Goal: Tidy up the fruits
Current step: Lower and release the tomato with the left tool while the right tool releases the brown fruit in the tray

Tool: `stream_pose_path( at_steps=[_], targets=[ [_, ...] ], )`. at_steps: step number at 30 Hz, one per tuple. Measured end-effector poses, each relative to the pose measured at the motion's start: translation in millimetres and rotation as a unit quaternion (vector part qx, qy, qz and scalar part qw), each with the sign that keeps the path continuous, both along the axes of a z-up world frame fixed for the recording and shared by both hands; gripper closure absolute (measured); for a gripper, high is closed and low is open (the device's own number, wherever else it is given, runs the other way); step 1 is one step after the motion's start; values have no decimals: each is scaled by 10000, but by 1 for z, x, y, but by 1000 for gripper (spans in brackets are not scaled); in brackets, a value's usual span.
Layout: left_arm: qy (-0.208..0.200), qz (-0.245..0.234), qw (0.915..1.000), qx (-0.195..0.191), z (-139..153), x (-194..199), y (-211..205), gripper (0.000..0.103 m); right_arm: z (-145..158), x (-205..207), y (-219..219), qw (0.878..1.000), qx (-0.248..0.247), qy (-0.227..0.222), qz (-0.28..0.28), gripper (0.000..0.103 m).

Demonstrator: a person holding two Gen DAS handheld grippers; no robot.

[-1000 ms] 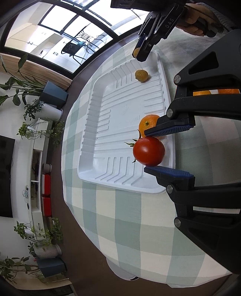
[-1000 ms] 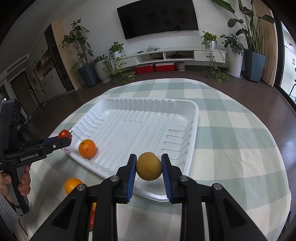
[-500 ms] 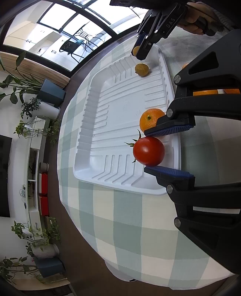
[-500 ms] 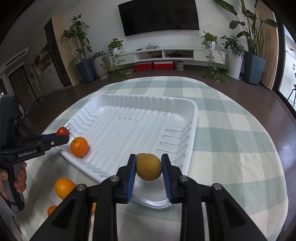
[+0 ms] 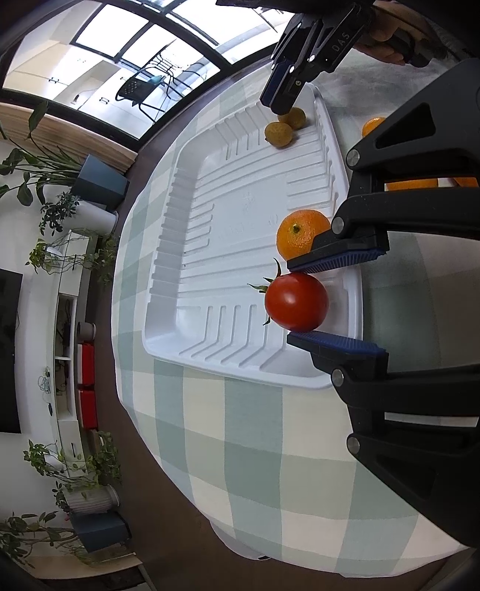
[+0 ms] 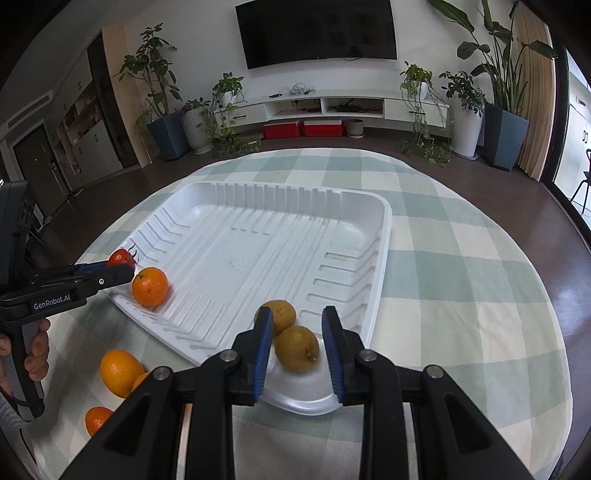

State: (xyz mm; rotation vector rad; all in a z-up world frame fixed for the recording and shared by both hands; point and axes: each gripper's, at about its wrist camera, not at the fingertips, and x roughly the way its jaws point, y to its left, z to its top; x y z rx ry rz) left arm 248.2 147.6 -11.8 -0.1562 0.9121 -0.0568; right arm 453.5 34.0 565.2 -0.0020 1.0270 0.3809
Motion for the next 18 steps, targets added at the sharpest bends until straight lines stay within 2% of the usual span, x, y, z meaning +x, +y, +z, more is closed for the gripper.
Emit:
stream_pose_path(
  at_steps=[18],
  targets=[
    [-216,44,9997,45,10,-9,1,73,18,-12,1,9996,122,-255,46,68]
  ],
)
